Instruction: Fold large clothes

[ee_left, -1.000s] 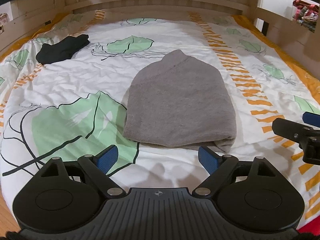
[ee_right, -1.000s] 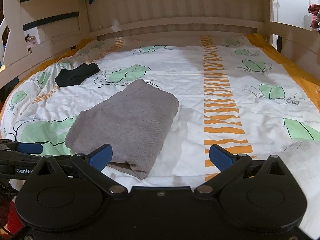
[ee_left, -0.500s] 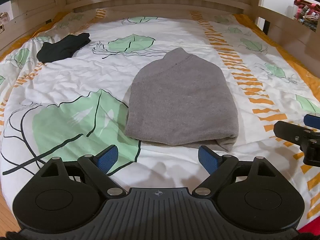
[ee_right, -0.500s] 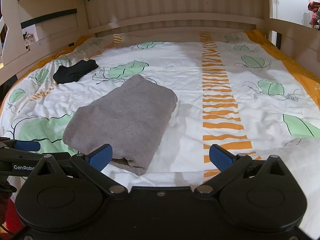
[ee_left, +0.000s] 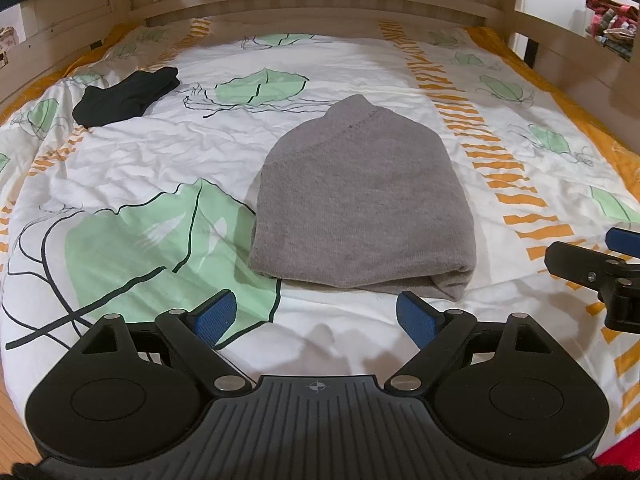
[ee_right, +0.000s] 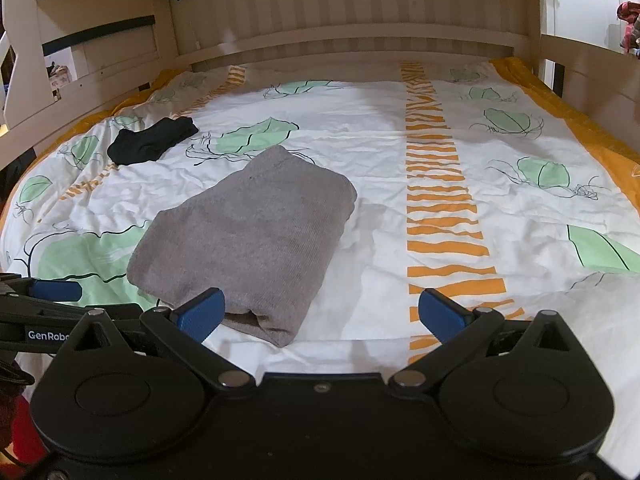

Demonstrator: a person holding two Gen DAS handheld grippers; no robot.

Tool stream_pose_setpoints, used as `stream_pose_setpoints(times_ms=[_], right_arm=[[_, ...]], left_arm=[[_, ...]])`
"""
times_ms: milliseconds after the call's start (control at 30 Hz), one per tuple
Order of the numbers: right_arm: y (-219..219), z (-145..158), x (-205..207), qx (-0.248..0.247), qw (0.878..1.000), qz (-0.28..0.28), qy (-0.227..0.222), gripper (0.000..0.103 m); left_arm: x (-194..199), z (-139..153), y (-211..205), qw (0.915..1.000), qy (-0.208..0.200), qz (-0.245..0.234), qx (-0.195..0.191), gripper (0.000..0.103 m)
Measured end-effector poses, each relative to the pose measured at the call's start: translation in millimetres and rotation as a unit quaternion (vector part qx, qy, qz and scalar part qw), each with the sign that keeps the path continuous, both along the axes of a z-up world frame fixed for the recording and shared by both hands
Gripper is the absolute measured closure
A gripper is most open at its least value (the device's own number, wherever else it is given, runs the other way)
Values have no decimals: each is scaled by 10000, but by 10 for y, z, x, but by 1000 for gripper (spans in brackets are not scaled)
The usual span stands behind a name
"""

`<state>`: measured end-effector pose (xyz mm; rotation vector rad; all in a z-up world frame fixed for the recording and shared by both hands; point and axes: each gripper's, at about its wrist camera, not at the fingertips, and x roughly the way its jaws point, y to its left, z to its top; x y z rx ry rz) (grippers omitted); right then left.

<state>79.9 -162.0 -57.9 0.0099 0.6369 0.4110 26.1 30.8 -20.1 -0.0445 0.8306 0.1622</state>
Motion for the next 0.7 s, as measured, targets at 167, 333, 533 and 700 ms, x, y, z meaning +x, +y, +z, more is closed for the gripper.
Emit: stream_pose_setpoints(times_ms=[167,333,533,700], right_arm=[[0,-2,-2,6,10000,1,4,0],[-8,-14,-9,14,10000,9,16,0],[-7,-14,-10,15,10000,9,20,0],[-11,-38,-22,25,10000,29,46,0]], left_arm=[[-5,-9,-4,10000,5,-33,22,16],[3,-2,-5,10000,20,-62,33,16],[8,-10,-8,9999,38,-96,45,16],[6,-12,-9,9999,40,-99,42,16]])
